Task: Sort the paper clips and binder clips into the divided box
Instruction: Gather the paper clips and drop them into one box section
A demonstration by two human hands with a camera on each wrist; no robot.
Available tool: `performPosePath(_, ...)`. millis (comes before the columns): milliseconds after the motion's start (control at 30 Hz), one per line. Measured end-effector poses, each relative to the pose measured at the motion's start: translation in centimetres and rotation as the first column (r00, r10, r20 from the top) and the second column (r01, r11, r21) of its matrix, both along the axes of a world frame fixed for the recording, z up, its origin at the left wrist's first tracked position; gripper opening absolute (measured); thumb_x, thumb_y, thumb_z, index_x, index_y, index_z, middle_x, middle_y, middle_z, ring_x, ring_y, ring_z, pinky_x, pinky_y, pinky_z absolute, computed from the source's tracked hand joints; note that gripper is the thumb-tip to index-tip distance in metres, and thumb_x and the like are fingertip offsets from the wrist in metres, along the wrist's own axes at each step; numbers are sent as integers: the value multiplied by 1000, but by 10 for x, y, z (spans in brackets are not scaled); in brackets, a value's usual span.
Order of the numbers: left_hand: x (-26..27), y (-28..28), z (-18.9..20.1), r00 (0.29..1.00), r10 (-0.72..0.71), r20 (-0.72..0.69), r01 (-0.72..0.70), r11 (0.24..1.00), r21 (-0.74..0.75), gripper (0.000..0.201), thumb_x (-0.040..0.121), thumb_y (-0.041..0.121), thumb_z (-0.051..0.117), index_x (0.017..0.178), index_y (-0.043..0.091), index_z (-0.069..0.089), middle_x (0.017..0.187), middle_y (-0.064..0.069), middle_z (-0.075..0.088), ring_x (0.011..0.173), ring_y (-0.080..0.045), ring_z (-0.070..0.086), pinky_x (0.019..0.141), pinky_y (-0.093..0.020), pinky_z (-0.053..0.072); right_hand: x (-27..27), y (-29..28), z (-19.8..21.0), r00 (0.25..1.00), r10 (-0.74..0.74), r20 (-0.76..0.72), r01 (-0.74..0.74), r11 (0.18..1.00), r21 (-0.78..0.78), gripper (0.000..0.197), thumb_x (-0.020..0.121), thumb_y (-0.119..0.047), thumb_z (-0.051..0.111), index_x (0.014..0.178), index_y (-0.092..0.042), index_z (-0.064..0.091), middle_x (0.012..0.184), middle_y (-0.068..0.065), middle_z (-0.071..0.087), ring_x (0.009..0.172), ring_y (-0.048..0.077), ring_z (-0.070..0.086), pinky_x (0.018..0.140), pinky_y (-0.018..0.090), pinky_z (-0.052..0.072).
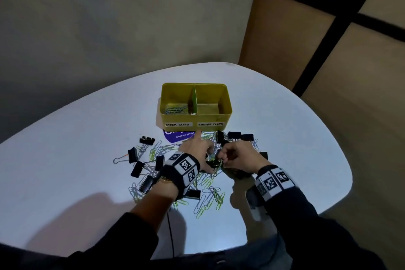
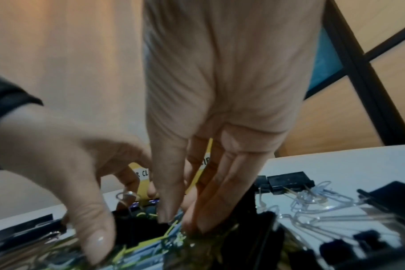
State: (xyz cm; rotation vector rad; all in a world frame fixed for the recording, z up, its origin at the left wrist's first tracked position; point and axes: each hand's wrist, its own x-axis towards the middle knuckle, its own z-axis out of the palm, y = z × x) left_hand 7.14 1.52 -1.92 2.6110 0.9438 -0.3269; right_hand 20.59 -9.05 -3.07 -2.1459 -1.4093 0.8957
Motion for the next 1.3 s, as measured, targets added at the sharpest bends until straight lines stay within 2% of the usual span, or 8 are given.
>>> performPosePath(267,-30,33,-1,993,118,18,-118,993,-32,36,70,7,80,99,21,65,117,-7,44,105,-28,57,91,-42,53,10,-12,-7,965,-164,203,141,982,123,22,70,7,62,77,-12,70,77,-1,62,79,21,64,77,36,55)
performPosePath(400,-38,37,-2,978,175,117,-177,984,9,38,77,-12,59,92,22,71,116,-10,47,105,-30,58,89,-40,52,-3,-5,-7,972,-59,228,52,998,36,38,64,-19,84,98,-20,68,103,3,63,95,21,62,81,37,53)
performPosePath(533,-45,22,3,940,322,112,-332,939,88,19,77,5,66,91,18,64,113,-6,58,104,-28,58,79,-40,55,-21,3,-11,946,4,325,33,994,-107,79,58,-36,89,128,-24,53,123,7,50,111,30,53,88,42,50)
performPosePath(667,-44,-4,5,942,301,-147,-298,954,43,58,63,46,82,104,13,57,103,-3,63,98,-24,64,80,-35,56,-28,13,-19,954,36,296,-30,999,-27,51,72,-15,80,119,-22,60,118,10,53,110,33,56,88,40,49)
performPosePath(767,-38,-14,-3,933,319,-167,-311,948,72,75,61,49,84,117,10,53,111,-4,64,104,-25,64,80,-35,54,-35,21,-20,967,22,255,-25,1000,6,73,68,-14,83,131,-24,48,124,11,47,109,35,56,89,42,50)
performPosePath(867,-34,-14,-9,928,355,-112,-353,935,41,66,67,41,83,116,8,52,114,-7,64,107,-28,62,84,-38,54,-39,31,-19,965,81,248,-70,996,-52,99,66,-18,86,146,-25,28,136,14,34,115,38,53,96,45,48)
performPosePath(1100,-43,-1,-20,911,401,98,-395,916,-75,15,75,6,72,81,16,63,100,-9,68,96,-30,64,81,-37,54,-38,42,-21,940,123,319,-130,991,3,42,81,-20,73,119,-21,56,118,9,47,105,33,57,89,44,50)
performPosePath(1300,-52,12,-25,885,437,163,-416,897,-147,35,76,-1,66,53,24,54,65,6,55,88,-25,68,79,-33,56,-29,37,-28,959,-3,285,-43,987,155,16,83,-9,69,99,-12,68,103,11,62,95,29,61,83,37,51)
